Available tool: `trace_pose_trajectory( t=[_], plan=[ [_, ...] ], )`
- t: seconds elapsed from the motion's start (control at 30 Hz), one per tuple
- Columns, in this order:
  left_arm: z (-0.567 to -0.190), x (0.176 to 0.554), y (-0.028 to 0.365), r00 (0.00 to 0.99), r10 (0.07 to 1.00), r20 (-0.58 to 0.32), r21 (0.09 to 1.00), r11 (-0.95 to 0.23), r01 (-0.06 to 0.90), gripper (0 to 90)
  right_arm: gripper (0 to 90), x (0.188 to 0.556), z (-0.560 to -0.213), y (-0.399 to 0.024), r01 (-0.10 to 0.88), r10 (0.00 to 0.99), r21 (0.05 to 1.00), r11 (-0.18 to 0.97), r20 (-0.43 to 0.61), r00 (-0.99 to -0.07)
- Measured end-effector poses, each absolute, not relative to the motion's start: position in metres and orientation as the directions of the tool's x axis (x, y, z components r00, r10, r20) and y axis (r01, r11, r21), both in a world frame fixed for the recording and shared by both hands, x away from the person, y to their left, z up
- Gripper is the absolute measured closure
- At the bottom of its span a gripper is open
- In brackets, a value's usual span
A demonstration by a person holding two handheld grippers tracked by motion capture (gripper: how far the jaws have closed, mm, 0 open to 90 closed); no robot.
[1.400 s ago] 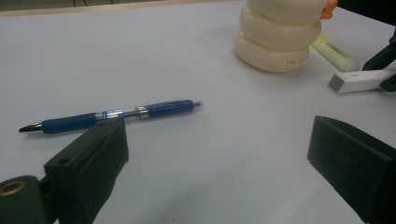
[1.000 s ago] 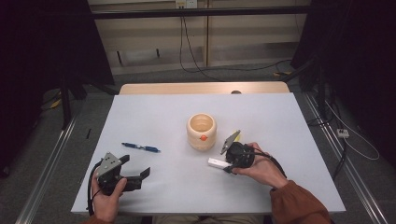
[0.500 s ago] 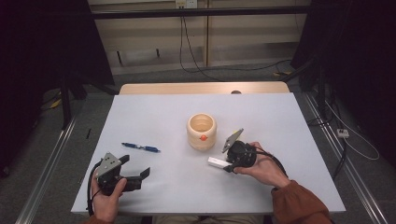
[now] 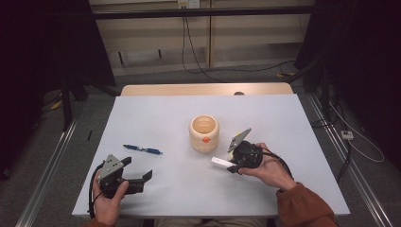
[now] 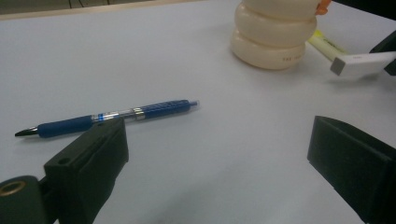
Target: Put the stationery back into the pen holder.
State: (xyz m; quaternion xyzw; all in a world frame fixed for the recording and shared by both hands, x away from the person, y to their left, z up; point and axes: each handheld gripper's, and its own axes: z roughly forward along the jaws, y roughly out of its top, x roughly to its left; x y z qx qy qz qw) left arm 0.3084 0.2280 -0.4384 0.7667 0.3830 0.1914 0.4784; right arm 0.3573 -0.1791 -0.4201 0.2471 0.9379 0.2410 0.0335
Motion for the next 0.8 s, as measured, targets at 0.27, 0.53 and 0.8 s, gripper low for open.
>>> trace_pose_trajectory(
  t=[0.27, 0.53, 0.8],
  plan=[
    [-0.437, 0.308, 0.218, 0.684, 0.729, -0.023, 0.872, -0.320, 0.370, 5.5, 67.6, 0.353, -0.418, -0.174, 0.426, 0.457, 0.469, 0.774, 0.052, -0.888],
    [-0.432, 0.312, 0.206, 0.720, 0.693, 0.017, 0.877, -0.356, 0.322, 4.9, 67.7, 0.353, -0.415, -0.171, 0.427, 0.458, 0.495, 0.757, 0.065, -0.887],
    [-0.432, 0.316, 0.184, 0.784, 0.620, 0.020, 0.856, -0.416, 0.307, 5.7, 67.7, 0.352, -0.415, -0.163, 0.417, 0.436, 0.490, 0.765, 0.082, -0.896]
  ],
)
